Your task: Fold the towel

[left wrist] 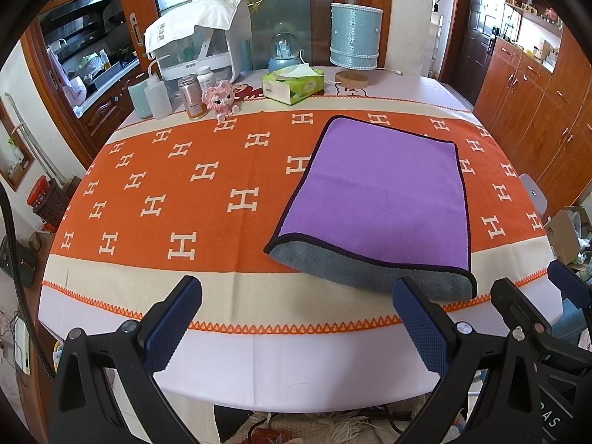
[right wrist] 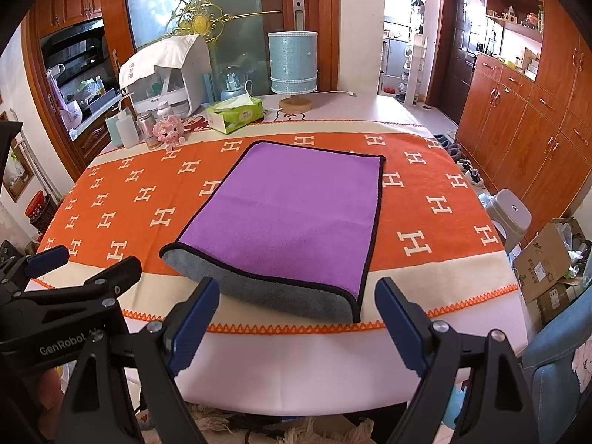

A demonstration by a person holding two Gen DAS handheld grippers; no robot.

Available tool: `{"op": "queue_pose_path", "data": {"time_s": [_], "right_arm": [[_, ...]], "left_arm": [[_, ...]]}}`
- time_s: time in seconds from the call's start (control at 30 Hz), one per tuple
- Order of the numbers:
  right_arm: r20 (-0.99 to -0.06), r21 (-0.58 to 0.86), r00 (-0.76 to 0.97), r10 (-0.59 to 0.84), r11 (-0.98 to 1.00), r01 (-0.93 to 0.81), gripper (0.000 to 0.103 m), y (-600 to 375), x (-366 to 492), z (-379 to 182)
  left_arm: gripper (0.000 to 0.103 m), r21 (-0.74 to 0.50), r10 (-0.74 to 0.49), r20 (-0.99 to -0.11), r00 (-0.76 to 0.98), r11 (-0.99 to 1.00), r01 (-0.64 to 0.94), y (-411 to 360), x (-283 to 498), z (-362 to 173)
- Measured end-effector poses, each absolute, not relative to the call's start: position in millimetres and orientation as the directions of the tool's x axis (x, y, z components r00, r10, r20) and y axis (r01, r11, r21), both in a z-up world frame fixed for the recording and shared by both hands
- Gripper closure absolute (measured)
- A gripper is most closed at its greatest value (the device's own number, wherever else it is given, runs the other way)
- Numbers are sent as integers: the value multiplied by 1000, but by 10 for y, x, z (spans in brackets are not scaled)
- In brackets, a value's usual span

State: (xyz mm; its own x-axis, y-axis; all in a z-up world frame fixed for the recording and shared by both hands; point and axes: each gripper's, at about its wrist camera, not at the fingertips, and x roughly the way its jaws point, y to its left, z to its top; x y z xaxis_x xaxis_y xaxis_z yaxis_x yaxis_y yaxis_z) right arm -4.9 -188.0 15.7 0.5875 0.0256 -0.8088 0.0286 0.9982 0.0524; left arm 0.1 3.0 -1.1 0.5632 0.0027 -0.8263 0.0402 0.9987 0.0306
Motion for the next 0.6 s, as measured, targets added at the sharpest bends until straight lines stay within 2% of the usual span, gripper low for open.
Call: {"op": "queue_pose_path", "data": {"time_s": [0.6], "right_arm": [[-812,57,582,30,998,27,16,-1865,-48,145]], "left_arm": [[1,30,2,-829,559,999,41,28,8,-4]]}}
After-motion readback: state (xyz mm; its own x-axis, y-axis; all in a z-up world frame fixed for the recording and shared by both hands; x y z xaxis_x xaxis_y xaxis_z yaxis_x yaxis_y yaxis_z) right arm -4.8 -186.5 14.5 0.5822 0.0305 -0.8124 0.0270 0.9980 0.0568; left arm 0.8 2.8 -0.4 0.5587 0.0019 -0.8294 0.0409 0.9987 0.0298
